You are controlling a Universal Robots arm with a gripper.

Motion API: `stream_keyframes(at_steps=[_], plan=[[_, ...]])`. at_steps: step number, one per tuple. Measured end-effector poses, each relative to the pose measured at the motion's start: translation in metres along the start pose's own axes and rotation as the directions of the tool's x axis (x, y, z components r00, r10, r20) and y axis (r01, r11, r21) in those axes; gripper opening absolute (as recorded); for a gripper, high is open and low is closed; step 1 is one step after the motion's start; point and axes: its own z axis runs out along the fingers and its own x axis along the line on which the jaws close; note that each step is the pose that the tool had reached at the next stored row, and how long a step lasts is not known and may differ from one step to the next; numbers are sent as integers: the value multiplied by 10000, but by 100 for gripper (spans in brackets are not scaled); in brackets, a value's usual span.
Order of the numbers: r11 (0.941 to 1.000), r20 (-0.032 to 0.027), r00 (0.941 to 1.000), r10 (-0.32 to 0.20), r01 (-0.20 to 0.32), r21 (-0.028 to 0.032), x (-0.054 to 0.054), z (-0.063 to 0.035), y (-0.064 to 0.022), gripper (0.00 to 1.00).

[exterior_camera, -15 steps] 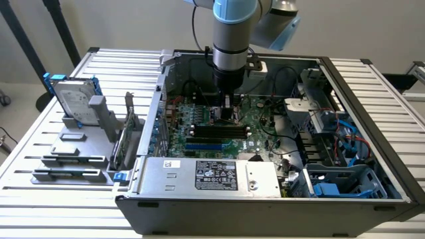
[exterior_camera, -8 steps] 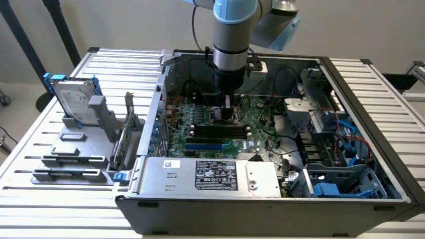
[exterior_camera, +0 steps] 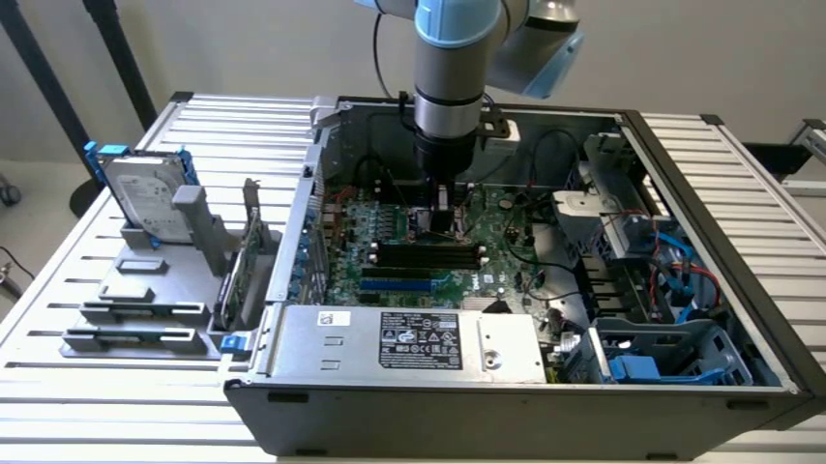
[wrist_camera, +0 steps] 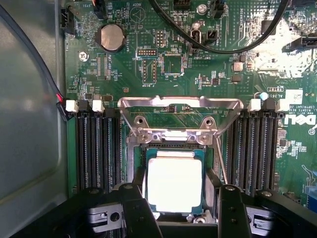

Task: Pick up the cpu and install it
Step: 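Place the cpu into insertion slot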

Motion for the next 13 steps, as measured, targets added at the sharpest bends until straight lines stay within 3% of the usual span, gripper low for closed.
stream_keyframes(at_steps=[13], plan=[[10000, -1, 10000, 1, -1, 0, 10, 27, -5, 55]])
